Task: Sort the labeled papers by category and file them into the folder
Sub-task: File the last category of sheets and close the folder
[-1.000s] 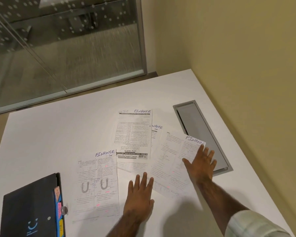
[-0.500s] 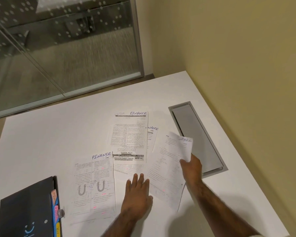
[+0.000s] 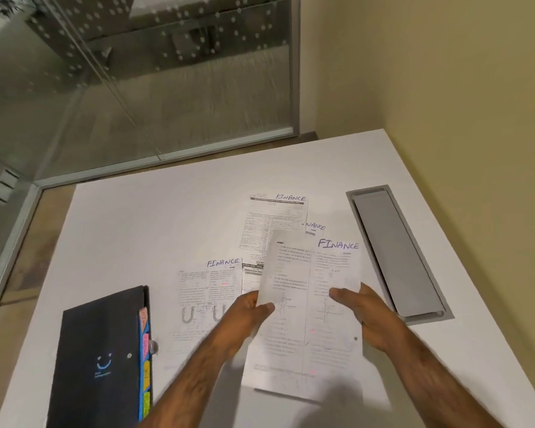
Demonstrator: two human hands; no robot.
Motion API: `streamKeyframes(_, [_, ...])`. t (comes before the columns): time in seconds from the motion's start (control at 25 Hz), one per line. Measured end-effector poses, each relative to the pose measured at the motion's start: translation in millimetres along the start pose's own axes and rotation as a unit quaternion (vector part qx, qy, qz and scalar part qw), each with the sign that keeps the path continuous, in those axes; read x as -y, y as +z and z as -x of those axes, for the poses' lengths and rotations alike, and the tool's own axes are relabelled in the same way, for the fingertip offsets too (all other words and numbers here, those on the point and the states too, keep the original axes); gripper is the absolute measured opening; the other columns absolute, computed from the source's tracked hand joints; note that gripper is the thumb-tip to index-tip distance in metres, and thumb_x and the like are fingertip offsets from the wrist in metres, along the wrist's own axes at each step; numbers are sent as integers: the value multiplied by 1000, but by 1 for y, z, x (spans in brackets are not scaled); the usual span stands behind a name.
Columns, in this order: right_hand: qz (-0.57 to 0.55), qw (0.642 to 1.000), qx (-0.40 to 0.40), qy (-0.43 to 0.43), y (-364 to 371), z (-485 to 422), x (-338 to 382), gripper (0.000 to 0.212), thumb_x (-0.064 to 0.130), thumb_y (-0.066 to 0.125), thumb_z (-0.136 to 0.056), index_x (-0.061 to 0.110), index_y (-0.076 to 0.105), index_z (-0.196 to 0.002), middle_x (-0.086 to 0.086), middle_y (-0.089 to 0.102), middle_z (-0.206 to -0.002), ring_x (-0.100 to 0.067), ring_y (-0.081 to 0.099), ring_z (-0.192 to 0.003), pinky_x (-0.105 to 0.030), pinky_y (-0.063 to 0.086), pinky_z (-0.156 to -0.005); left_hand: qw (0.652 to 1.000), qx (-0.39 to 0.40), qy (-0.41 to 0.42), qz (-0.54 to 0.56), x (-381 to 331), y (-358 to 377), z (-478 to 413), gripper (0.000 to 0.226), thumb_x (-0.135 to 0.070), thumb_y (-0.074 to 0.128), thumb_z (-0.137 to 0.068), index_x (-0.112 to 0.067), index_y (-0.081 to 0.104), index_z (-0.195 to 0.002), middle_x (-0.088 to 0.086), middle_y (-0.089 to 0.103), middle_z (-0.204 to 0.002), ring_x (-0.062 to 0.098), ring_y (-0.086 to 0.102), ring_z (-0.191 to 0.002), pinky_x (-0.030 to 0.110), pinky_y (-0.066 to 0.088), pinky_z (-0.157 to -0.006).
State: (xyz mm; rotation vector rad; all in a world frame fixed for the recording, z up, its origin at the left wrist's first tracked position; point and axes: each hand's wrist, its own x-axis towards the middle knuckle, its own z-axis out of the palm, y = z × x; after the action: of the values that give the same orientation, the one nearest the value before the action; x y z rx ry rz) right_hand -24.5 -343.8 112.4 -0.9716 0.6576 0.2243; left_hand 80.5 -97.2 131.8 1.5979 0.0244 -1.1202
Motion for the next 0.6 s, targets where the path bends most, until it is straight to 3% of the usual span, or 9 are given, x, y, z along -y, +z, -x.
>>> streamKeyframes(0.08, [65, 997, -42, 13, 16, -3, -18, 38, -5, 59, -96, 3, 63, -133, -11, 77, -115, -18, 76, -99, -29, 62, -79, 999, -29, 12, 36, 11, -18, 0, 21, -9, 53, -103, -8, 72, -112, 7, 79, -98, 19, 75, -83, 23, 56, -69])
streamKeyframes(0.16, [127, 983, -131, 2, 23, -1, -31, 31, -8, 59, -95, 6, 68, -122, -7, 76, -97, -4, 73, -67, -17, 55, -56, 992, -121, 20, -10, 37, -37, -8, 15, -20, 60, -98, -18, 72, -108, 4, 75, -95, 24, 69, -86, 28, 55, -73])
streamKeyframes(0.2, [143, 977, -160, -4, 24, -1, -36, 30, -6, 59, -95, 9, 69, -119, -5, 76, -98, -4, 72, -66, -20, 57, -57, 979, -182, 12, -88, 54, -45, -12, 25, -29, 64, -95, -20, 68, -118, 3, 73, -110, 21, 68, -97, 31, 56, -84])
streamKeyframes(0.24, [154, 972, -180, 0, 24, -1, -39, 30, -4, 59, -95, 11, 70, -118, -5, 77, -102, -10, 74, -74, -29, 62, -65, 953, -215, -6, -212, 74, -54, -13, 51, -43, 66, -91, -21, 56, -136, 5, 63, -136, 20, 61, -120, 36, 51, -101])
streamKeyframes(0.28, [154, 971, -185, 4, 24, 1, -39, 31, -4, 56, -96, 13, 70, -117, -4, 78, -104, -17, 76, -82, -38, 64, -74, 917, -214, -32, -336, 95, -58, -11, 80, -58, 64, -86, -21, 38, -152, 5, 40, -158, 23, 42, -143, 42, 39, -115])
streamKeyframes(0.36, [164, 971, -177, 0, 24, 6, -35, 38, -7, 47, -96, 19, 70, -113, -1, 80, -99, -20, 77, -83, -38, 63, -73, 853, -214, -70, -471, 132, -64, -7, 111, -73, 57, -80, -21, 3, -162, 2, -4, -170, 31, 4, -157, 50, 16, -124])
streamKeyframes(0.44, [190, 967, -171, -5, 22, 11, -32, 43, -8, 44, -95, 23, 70, -111, 1, 80, -98, -20, 77, -84, -37, 62, -68, 825, -234, -42, -512, 148, -65, 0, 112, -72, 55, -83, -23, -8, -161, 2, -20, -168, 32, -9, -156, 52, 7, -125])
streamKeyframes(0.48, [200, 962, -183, -5, 20, 11, -32, 42, -6, 46, -95, 23, 70, -113, 0, 80, -100, -24, 77, -89, -44, 64, -74, 820, -245, -29, -517, 150, -64, 1, 107, -70, 54, -86, -24, -7, -161, 2, -19, -168, 31, -8, -156, 51, 7, -125])
streamKeyframes(0.6, [202, 954, -221, -24, 12, 9, -33, 33, 1, 53, -97, 20, 71, -117, -1, 79, -105, -36, 74, -99, -63, 56, -92, 800, -270, -1, -535, 148, -62, -3, 80, -57, 53, -94, -27, 17, -160, 0, 6, -170, 29, 13, -156, 46, 22, -122])
